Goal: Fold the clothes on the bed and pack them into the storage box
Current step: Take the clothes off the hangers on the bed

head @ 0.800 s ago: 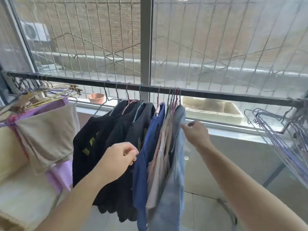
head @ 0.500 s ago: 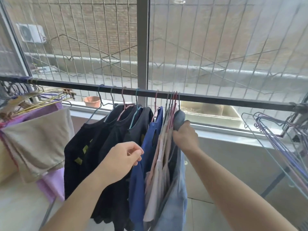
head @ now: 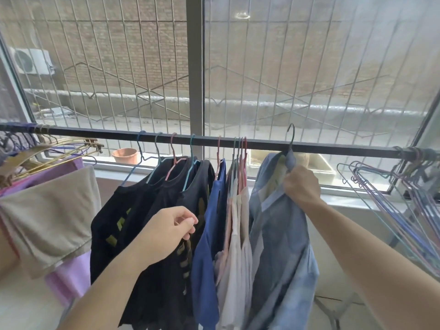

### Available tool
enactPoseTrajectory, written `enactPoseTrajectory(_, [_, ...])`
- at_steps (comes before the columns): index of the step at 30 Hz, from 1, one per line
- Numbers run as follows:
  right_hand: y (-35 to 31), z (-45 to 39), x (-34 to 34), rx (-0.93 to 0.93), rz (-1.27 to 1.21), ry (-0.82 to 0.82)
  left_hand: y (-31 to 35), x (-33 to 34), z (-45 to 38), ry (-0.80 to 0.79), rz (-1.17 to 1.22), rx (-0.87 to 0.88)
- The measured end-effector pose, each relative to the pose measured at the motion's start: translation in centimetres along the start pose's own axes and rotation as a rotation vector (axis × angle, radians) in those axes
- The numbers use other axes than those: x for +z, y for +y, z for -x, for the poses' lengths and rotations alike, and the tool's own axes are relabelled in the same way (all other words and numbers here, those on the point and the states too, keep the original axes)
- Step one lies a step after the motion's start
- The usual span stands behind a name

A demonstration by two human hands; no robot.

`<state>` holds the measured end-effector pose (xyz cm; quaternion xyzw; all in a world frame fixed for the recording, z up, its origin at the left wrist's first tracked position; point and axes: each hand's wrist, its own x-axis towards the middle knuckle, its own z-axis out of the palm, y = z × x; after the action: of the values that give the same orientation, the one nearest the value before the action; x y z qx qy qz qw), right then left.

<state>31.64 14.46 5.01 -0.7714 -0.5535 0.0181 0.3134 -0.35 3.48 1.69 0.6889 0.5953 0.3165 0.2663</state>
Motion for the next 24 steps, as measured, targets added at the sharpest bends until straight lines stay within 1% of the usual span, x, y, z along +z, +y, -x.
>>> enactPoseTrajectory(4, [2.0, 1.2, -2.3, -0.059, 0.029, 0.022, 1.2, 1.6, 0.1, -0.093, 0.051, 0.024])
enactPoseTrajectory(6, [4.1, 2.6, -2.6, -0.066, 0.084, -0.008, 1.7, 2.7, 0.5, -0.147, 0.099, 0.024])
enactPoseTrajectory(9, [8.4, 5.5, -1.9, -0.007, 0.093, -0.122, 2.3, 5.0, 1.1, -0.222, 0.151, 0.019])
enactPoseTrajectory(10, [10.1, 6.6, -1.6, 0.017, 0.075, -0.134, 2.5, 6.0, 1.4, -0.245, 0.155, 0.023])
enactPoseTrajectory(13, [14.1, 9.8, -1.4, 0.07, 0.058, -0.101, 3.0, 9.0, 2.2, -0.308, 0.172, 0.032])
enactPoseTrajectory(16, [16.6, 12.2, -3.2, -0.046, 0.032, -0.115, 3.9, 11.6, 2.6, -0.285, 0.152, 0.076])
enactPoseTrajectory(20, [18.6, 15.1, -7.7, -0.262, -0.003, -0.289, 5.7, 15.3, 3.7, -0.276, 0.196, 0.217])
enactPoseTrajectory(22, [18.8, 16.4, -9.8, -0.306, -0.087, -0.349, 6.6, 17.2, 5.1, -0.285, 0.122, 0.334])
enactPoseTrajectory(24, [18.7, 17.4, -11.4, -0.311, -0.178, -0.409, 7.4, 18.3, 6.9, -0.302, 0.067, 0.426])
